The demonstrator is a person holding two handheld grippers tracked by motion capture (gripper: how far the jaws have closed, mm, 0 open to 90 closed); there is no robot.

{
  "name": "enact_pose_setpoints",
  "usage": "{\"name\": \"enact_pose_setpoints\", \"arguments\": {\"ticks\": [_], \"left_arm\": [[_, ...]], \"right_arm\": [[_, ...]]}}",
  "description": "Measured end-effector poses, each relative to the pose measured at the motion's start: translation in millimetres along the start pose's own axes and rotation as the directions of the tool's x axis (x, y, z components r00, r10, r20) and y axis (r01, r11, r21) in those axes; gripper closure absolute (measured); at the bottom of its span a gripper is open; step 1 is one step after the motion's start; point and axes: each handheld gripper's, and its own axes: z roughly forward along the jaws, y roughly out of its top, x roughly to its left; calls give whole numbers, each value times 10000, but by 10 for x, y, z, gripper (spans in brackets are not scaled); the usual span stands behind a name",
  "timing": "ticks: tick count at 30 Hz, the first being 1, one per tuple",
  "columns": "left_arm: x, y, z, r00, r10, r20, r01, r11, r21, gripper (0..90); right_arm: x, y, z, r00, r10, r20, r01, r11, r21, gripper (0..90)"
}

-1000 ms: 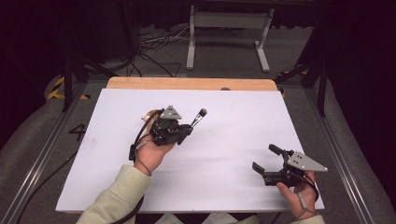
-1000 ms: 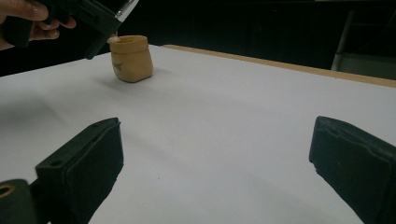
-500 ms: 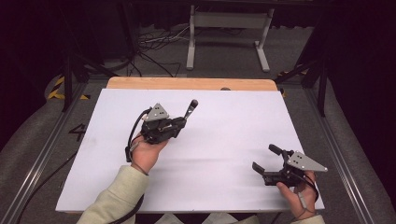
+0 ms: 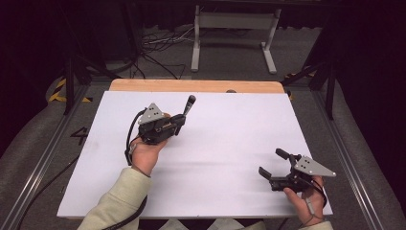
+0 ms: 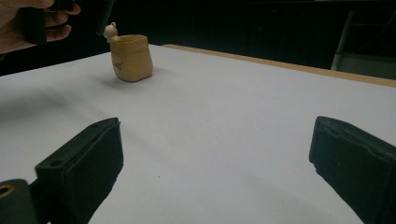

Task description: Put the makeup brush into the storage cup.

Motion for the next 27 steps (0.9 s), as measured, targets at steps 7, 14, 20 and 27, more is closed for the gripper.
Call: {"name": "enact_pose_setpoints", "arguments": {"ticks": [7,14,20,27], "left_arm": [[65,-5,-3,9998,-115,-137,113,9998,-148,789],[192,48,-6,9985,-150,-523,132,9993,-352,789],[250,103,-21,9974,-71,-714,36,9988,-493,789],[293,74,0,9963,-46,-855,5,9988,-486,788]], "right_arm": [[1,1,-13,10000,-13,18,13,10000,-34,31],[27,-2,-15,9999,-61,109,61,10000,-71,20],[20,-8,-34,9999,-20,160,22,10000,-89,15],[20,-11,-40,9999,-7,115,8,10000,-87,15]]}}
